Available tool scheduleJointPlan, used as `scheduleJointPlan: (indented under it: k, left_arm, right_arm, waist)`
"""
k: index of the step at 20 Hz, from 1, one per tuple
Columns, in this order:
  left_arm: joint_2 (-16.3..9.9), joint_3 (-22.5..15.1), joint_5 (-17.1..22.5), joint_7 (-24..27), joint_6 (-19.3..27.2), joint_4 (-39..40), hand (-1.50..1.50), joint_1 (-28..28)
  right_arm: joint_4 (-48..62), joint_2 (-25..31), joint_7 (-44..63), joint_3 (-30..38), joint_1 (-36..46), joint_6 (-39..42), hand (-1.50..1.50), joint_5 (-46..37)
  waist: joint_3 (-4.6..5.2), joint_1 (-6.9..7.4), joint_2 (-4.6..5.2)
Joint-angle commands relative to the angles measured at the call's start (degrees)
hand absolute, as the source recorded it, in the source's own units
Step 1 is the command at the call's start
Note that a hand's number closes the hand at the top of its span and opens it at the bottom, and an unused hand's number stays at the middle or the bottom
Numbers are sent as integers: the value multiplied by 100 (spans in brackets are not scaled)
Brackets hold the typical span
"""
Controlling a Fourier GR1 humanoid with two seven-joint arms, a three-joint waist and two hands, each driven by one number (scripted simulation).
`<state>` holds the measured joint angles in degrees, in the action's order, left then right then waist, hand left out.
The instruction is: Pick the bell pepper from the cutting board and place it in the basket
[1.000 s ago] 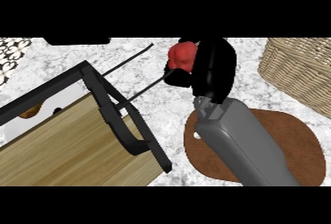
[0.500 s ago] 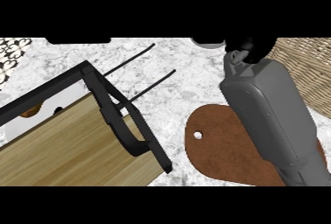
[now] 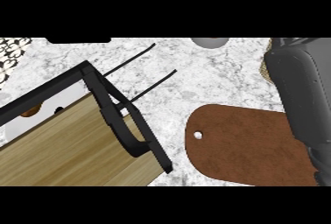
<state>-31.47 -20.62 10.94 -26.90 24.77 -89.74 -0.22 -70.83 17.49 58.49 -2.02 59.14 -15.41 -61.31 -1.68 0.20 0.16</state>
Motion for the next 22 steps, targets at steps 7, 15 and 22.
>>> scheduleJointPlan:
  k: [7,15,22]
  left_arm:
    - [104,773,672,880,-470,-294,0,-603]
    - [254,633,491,913,-284,-354,0,-632]
    - [106,715,613,988,-522,-252,0,-627]
  right_arm:
    - [351,750,-685,595,-515,-4,150,417]
    - [377,743,-1338,979,-1189,-651,150,827]
    - [955,961,-1360,1551,-1457,-1382,-150,787]
  waist:
    - [181,-67,7]
    - [172,-73,5]
    - [175,19,45]
